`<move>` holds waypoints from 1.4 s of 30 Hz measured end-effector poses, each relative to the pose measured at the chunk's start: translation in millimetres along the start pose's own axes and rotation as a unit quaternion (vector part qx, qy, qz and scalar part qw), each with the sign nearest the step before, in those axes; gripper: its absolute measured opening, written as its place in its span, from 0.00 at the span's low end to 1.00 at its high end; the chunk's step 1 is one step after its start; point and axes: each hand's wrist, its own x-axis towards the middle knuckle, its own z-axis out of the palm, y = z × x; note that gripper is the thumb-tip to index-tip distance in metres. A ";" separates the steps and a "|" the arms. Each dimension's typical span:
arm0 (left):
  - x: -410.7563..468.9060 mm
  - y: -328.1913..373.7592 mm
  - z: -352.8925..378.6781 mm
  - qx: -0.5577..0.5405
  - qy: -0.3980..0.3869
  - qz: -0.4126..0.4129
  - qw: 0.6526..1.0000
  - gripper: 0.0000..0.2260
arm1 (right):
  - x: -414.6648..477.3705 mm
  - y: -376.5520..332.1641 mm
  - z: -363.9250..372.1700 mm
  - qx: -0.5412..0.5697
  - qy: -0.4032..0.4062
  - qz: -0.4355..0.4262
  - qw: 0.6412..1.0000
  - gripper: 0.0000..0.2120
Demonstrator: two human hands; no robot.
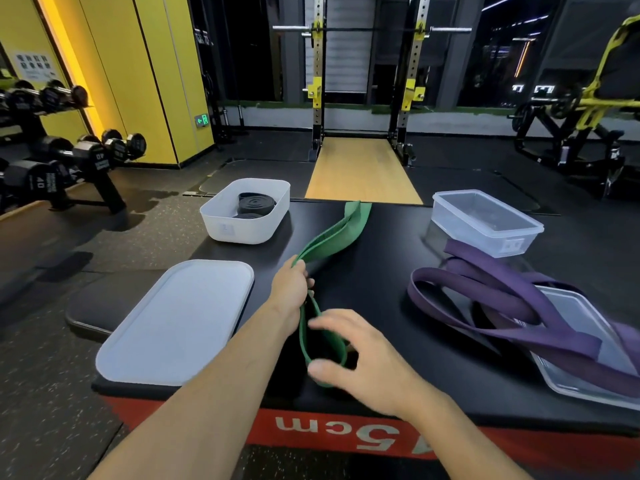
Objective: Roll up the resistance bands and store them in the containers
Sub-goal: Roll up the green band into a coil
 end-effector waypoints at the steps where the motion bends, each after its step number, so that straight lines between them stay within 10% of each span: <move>1: 4.2 2.1 1.4 0.005 -0.007 -0.003 1.000 0.13 | -1.4 2.0 -1.2 -0.044 -0.035 -0.008 0.998 0.30; 15: 12.4 5.4 5.6 0.226 -0.184 -0.002 0.957 0.15 | 8.2 20.2 11.1 -0.125 0.081 -0.108 0.983 0.13; 25: -19.5 7.0 4.7 0.562 -0.242 0.041 0.790 0.15 | -3.1 3.2 3.7 -0.112 0.019 -0.103 0.988 0.18; 31: -23.0 12.8 -11.7 0.580 -0.285 0.121 0.754 0.15 | 6.1 21.8 -4.7 -0.042 0.129 -0.041 0.990 0.13; 37: -30.1 18.7 -22.6 0.515 -0.306 0.198 0.776 0.20 | 39.9 47.9 -18.7 -0.212 0.121 -0.093 0.965 0.41; 42: -33.4 21.1 -32.1 0.552 -0.318 0.220 0.739 0.16 | 52.7 49.9 -20.7 -0.290 0.134 -0.111 0.941 0.21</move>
